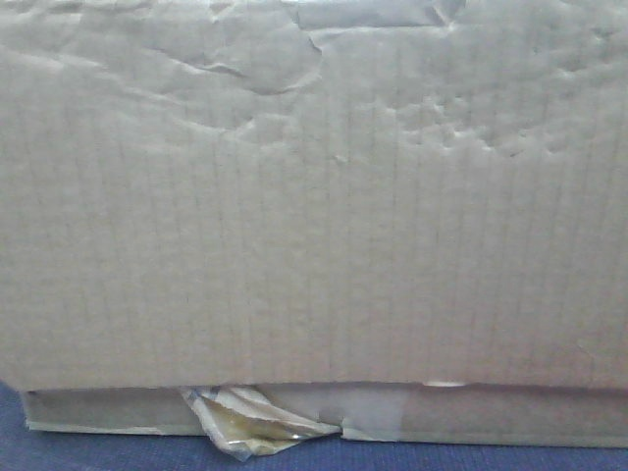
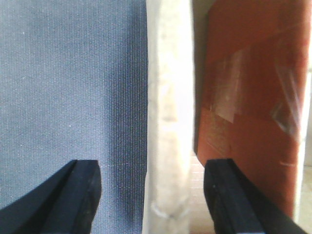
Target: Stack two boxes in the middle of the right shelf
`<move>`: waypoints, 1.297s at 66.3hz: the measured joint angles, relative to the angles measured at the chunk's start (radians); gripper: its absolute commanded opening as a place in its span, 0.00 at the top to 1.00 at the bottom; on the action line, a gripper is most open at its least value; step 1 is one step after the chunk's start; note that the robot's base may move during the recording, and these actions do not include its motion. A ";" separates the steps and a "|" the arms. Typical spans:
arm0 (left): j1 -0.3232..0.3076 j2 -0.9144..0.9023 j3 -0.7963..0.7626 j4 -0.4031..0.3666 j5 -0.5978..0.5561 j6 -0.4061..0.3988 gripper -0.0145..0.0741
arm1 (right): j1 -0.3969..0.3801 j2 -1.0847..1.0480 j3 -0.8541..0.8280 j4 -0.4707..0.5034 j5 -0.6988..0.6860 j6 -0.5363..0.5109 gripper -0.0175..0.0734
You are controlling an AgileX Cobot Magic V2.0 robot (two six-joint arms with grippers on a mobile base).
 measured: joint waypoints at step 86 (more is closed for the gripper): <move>0.000 0.000 0.000 -0.003 0.000 0.002 0.43 | 0.000 0.854 -0.823 0.108 0.805 0.021 0.98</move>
